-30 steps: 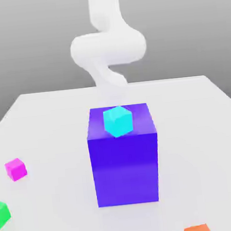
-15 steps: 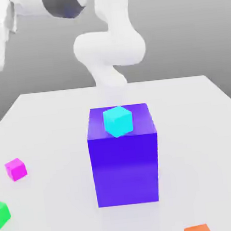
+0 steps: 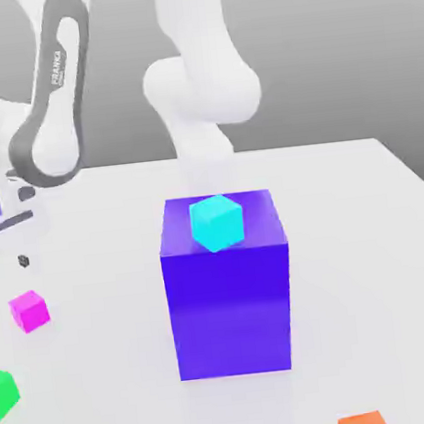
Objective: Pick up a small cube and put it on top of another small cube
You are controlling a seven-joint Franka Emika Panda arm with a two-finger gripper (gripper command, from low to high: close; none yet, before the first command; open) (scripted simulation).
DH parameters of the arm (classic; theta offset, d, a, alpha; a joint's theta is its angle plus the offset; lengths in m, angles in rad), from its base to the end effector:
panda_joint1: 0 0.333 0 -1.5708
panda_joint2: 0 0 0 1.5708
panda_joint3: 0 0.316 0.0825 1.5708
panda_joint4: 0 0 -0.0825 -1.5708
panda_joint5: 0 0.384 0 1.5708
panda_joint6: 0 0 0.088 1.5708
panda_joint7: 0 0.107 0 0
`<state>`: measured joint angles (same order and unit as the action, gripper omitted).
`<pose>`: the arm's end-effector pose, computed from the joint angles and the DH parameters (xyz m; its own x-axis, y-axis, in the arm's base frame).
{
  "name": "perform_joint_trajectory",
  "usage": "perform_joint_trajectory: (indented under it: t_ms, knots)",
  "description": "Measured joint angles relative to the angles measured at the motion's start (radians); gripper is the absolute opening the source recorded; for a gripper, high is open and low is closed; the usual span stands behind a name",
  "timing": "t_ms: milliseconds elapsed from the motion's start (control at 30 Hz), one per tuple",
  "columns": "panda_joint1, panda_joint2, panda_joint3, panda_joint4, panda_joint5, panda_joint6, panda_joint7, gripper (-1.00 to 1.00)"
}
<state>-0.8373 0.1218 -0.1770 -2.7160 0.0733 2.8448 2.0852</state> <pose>0.2073 -0.3454 0.1893 -0.9996 0.0265 -0.0053 0.0265 0.9996 -0.0080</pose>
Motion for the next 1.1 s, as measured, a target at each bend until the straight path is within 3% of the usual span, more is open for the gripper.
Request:
perform_joint_trajectory:
  t_ms: [167, 200, 433, 633, 1000, 1100]
  knots:
    - [-0.072, 0.178, 0.088, 0.029, 0.096, 0.139, -0.056, 0.00]
    - [-0.084, 0.204, 0.102, 0.034, 0.103, 0.160, -0.062, -1.00]
    - [-0.087, 0.205, 0.104, 0.034, 0.102, 0.163, -0.061, -1.00]
    - [-0.052, 0.012, 0.044, -0.004, -0.006, 0.009, 0.019, -1.00]
    - [0.041, 0.090, 0.225, 0.351, -0.091, -0.268, -0.379, -1.00]
    - [0.051, 0.176, 0.234, 0.385, -0.107, -0.215, -0.404, -1.00]
